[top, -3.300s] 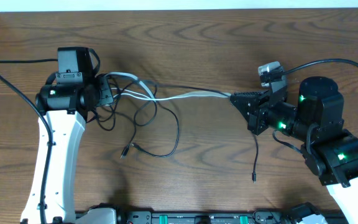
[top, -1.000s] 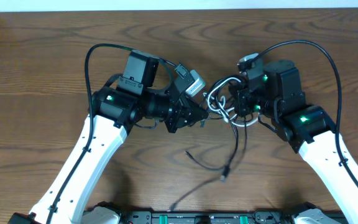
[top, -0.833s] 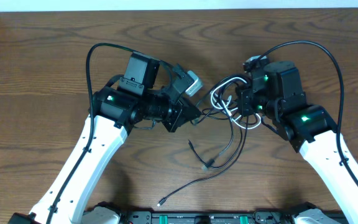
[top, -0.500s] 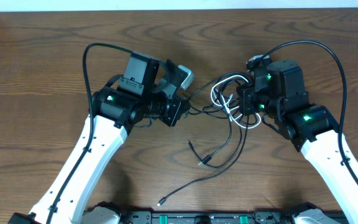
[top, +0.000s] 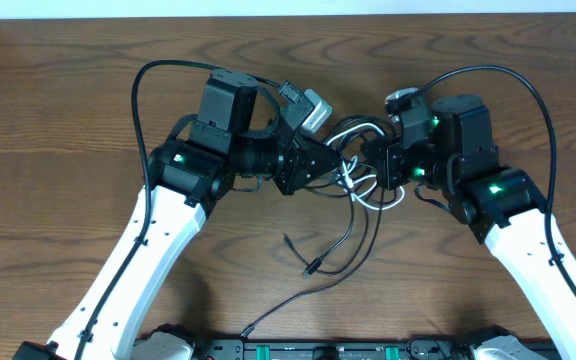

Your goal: Untangle cables

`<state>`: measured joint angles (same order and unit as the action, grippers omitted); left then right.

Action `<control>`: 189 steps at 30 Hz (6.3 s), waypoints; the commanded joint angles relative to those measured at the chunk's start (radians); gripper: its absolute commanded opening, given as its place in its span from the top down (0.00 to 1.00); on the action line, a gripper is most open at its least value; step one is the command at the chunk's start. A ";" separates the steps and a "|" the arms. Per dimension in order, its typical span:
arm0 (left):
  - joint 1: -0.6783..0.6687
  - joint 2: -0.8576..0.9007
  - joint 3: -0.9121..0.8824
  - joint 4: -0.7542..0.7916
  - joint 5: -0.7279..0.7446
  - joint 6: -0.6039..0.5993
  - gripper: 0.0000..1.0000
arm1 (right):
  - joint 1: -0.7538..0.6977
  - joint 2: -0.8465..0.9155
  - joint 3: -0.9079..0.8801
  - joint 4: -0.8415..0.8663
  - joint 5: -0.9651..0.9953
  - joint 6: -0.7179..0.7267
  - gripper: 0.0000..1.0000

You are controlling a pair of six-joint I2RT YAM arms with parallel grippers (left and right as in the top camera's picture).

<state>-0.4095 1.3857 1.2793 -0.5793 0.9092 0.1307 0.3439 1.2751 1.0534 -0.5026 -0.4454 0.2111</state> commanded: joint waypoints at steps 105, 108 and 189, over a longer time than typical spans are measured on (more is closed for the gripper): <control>-0.002 0.105 0.001 0.069 -0.550 -0.109 0.25 | -0.022 -0.022 0.014 -0.007 -0.560 -0.123 0.99; -0.002 0.108 0.001 0.004 -0.859 -0.109 0.37 | -0.022 -0.023 0.014 -0.012 -0.581 -0.122 0.99; 0.389 -0.137 0.001 -0.389 -0.961 -0.275 0.02 | 0.383 0.715 0.014 0.682 0.011 0.290 0.02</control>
<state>-0.0261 1.2545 1.2797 -0.9649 -0.0528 -0.1379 0.7010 1.9617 1.0576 0.1806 -0.4965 0.4885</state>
